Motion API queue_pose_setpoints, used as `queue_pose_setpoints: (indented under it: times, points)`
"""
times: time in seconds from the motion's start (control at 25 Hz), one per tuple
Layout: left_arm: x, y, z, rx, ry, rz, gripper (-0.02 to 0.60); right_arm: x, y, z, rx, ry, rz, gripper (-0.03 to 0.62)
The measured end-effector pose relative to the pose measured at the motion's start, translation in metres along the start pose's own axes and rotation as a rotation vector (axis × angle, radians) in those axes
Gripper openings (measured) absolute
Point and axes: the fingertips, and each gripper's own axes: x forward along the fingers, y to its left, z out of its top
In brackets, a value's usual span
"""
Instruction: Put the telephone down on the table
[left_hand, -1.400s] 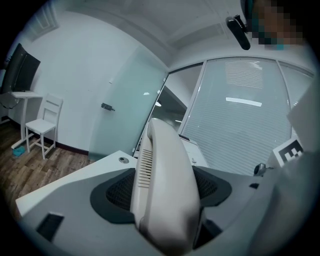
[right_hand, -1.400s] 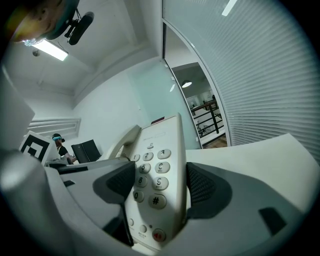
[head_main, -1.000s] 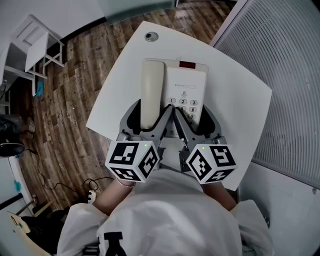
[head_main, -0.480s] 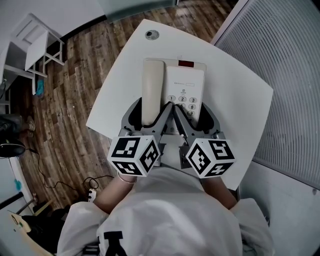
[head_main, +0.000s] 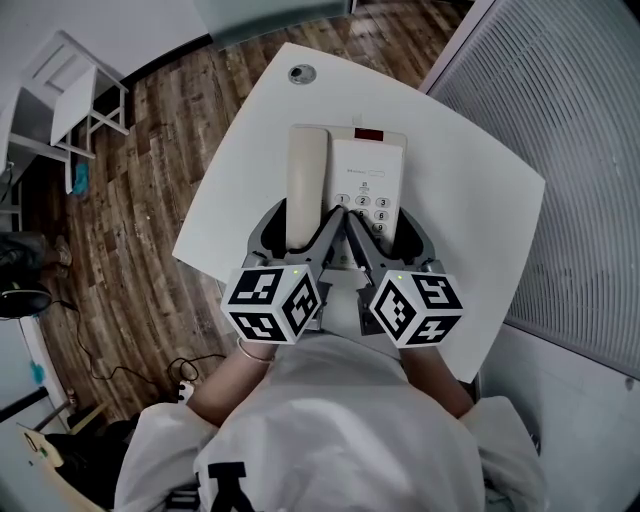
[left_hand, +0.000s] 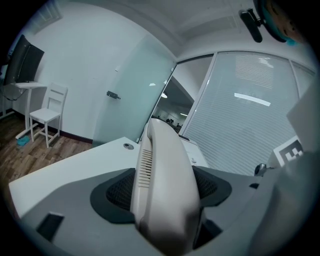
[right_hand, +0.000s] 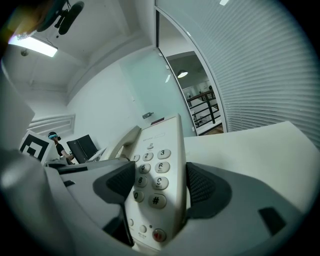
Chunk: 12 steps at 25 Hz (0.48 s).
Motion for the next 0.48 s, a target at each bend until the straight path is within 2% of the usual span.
queue_pose_setpoints:
  times: [0.48]
  points:
    - [0.012,0.006,-0.014,-0.013,0.042,0.006,0.344,0.009,-0.011,-0.012,0.021,0.041,-0.019,0.327]
